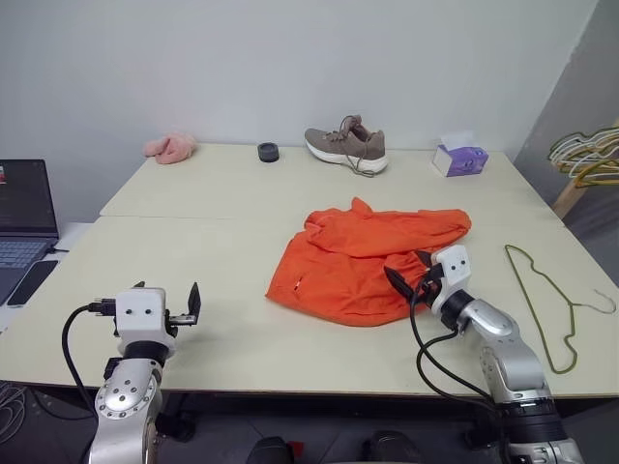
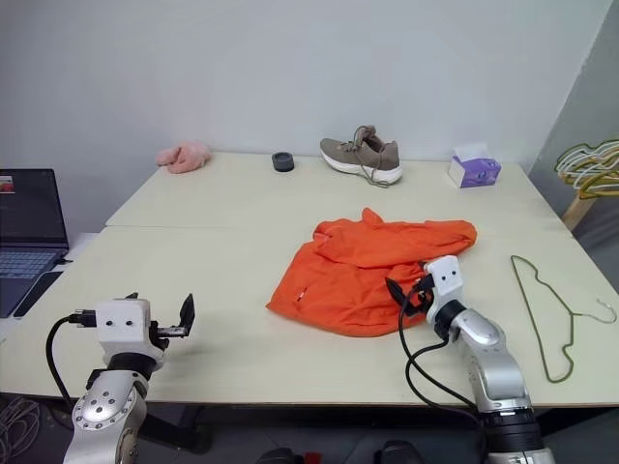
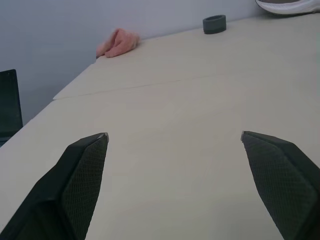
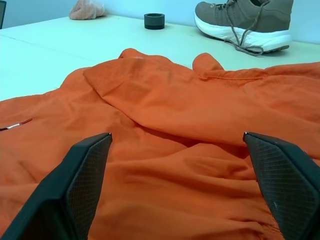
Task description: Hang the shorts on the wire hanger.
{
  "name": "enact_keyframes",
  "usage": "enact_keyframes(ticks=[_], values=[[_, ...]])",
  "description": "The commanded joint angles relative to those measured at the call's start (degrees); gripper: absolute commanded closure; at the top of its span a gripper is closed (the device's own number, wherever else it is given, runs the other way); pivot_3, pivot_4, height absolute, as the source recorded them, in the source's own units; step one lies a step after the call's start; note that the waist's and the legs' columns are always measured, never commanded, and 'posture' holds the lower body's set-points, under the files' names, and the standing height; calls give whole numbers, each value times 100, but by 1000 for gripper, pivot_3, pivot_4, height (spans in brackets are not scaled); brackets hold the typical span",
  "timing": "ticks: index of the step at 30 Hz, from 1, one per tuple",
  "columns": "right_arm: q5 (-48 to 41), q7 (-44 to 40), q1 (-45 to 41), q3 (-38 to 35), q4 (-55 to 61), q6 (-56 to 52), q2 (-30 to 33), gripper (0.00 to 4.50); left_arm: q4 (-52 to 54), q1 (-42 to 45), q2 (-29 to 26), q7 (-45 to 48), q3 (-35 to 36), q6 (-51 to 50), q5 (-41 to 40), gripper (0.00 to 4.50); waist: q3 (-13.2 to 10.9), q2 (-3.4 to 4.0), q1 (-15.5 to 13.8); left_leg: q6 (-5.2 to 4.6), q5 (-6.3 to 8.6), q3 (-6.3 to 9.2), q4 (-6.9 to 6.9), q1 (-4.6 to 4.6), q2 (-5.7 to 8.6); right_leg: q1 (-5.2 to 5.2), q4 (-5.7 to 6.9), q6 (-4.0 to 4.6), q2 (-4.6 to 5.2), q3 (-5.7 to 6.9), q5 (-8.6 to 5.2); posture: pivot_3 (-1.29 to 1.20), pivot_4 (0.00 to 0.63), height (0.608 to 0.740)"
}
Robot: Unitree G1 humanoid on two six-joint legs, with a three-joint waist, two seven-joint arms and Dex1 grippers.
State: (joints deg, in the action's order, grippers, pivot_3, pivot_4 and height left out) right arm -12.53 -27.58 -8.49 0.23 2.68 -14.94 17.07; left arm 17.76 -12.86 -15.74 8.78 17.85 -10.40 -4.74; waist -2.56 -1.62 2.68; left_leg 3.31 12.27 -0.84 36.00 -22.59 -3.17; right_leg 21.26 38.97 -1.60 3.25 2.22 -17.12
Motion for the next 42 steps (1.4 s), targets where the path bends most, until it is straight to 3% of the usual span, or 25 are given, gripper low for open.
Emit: enact_keyframes(ticks=[1,13,20,25,30,36,41,42], values=[[-42,-116,-51,-2,276,84,65,20,198,-65,-125,344,-23,374,-167,0,0,0,6,0,0,-4,0,0,-9,2,0,3,-7,-1,1,-41,0,740],[-99,-474,-69,135,403,125,181,20,179,-214,-332,967,-133,590,-329,0,-1,3,24,1,1,-20,-1,1,-42,11,1,22,-32,-3,3,-54,0,740],[-364,-2415,237,848,1571,-74,1575,20,-163,202,-1403,2088,-1104,862,244,0,-5,18,34,2,1,-24,-2,1,-43,16,-2,26,-32,-1,-1,-114,0,740],[-502,-3022,338,977,2039,-267,2292,20,-552,810,-1889,2747,-1618,911,348,0,-4,20,82,3,2,-27,-1,2,-46,39,-3,48,-30,1,-14,-150,0,740],[-630,-3135,532,893,2295,-388,2560,20,-1308,1685,-2163,3365,-2063,991,408,0,-3,19,200,3,1,-30,-1,0,-47,19,-2,27,-32,0,-1,-180,0,740],[-605,-3129,710,797,2370,-321,2630,20,-2334,2540,-2091,4041,-2697,879,515,0,-3,17,289,4,2,-34,-1,-3,-46,18,-3,23,-32,-2,0,-215,0,740],[-584,-3064,787,705,2476,-316,2670,20,-2810,2887,-2055,4591,-3094,872,571,0,-2,15,410,4,2,-34,-1,-2,-47,16,-3,22,-32,-3,0,-236,0,740],[-550,-3013,783,691,2484,-309,2664,6,-2918,2931,-2055,4608,-3113,972,616,183,-1,16,420,4,2,-35,-1,-1,-47,15,-3,21,-32,-3,0,-236,0,740]])
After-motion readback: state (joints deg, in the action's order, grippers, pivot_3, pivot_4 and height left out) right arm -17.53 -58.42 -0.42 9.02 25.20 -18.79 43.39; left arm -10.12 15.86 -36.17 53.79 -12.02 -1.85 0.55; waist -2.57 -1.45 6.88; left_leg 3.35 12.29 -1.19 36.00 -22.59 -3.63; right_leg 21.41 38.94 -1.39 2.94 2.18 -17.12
